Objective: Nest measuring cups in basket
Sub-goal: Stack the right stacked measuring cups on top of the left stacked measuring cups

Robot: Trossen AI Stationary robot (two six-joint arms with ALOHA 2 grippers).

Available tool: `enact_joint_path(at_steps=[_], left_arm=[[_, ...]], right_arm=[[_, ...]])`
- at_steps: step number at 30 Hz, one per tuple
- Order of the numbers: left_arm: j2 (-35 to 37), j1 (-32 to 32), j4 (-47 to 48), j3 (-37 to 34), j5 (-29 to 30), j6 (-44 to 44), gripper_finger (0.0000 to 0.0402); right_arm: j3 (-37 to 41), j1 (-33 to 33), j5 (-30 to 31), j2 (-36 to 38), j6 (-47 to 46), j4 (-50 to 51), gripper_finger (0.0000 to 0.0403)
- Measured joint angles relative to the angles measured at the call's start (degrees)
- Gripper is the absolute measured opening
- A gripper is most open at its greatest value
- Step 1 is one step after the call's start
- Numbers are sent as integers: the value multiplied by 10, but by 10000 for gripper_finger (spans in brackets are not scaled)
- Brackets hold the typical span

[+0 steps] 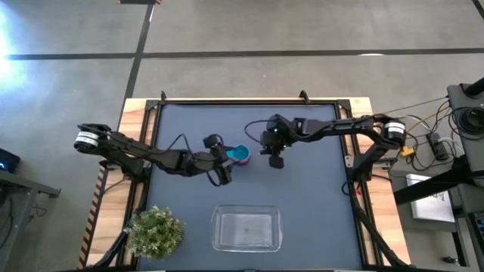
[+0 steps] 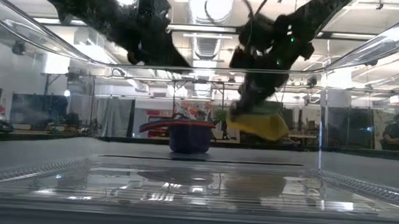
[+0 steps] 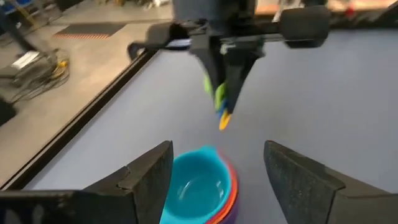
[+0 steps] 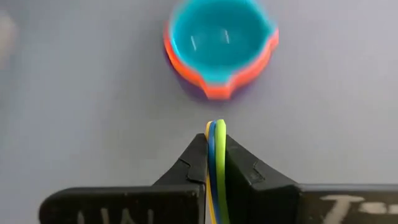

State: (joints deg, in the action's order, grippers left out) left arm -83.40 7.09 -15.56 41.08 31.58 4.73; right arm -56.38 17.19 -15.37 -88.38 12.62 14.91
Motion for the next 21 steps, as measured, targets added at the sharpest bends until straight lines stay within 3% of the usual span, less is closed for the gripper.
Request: enact_joint_path(at_steps=[7,11,21], left_arm=[[0,-8,-82,0,-72,-23,252],[0,-12,-91,5,-84,-23,260],[0,-27,-95,20,-116,-25,236]], right_arm=[[0,0,-79,36,-61,-87,11],[0,-1,-118,50,-87,-135,11],[0,-6,-166,54,-128,-214,11]])
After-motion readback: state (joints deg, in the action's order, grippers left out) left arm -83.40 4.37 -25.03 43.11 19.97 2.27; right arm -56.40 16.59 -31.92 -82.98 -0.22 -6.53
